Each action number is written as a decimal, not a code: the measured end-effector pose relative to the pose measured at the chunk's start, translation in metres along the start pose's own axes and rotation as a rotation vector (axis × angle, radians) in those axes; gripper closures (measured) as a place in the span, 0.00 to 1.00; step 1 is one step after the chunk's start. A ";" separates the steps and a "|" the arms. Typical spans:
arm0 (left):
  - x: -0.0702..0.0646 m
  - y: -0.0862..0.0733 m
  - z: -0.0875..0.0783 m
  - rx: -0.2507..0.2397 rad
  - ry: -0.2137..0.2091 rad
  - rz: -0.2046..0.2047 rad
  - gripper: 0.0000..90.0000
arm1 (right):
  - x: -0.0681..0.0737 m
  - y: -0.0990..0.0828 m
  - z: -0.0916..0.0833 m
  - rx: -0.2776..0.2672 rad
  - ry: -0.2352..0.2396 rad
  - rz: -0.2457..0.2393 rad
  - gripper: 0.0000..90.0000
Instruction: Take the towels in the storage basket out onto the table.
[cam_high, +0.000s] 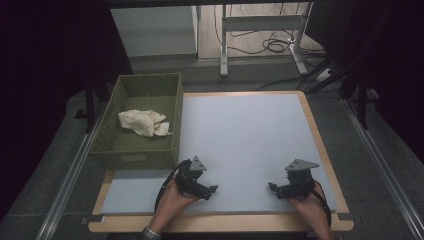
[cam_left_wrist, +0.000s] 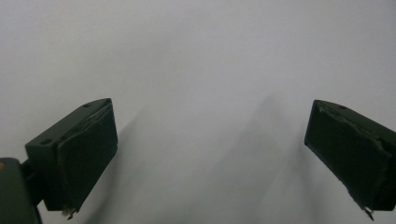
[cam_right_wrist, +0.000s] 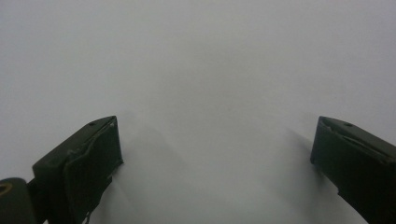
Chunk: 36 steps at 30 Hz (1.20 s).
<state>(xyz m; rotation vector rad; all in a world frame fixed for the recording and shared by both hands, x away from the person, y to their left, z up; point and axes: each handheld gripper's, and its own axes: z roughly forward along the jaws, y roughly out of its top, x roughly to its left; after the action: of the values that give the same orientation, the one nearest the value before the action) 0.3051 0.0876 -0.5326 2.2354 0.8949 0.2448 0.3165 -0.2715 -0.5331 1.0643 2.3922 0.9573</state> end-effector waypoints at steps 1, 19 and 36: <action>-0.001 0.003 0.000 -0.001 0.001 0.005 0.03 | 0.000 0.000 0.000 0.000 0.000 0.000 0.02; -0.004 0.039 0.004 0.045 -0.070 0.049 0.02 | 0.000 0.000 0.000 0.000 -0.001 0.001 0.02; 0.008 0.085 -0.001 0.096 -0.080 0.105 0.03 | 0.000 0.000 0.000 -0.002 0.000 -0.002 0.02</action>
<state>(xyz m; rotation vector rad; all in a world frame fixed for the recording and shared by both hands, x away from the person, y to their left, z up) 0.3556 0.0497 -0.4745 2.3671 0.7623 0.1620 0.3165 -0.2717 -0.5333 1.0616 2.3913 0.9581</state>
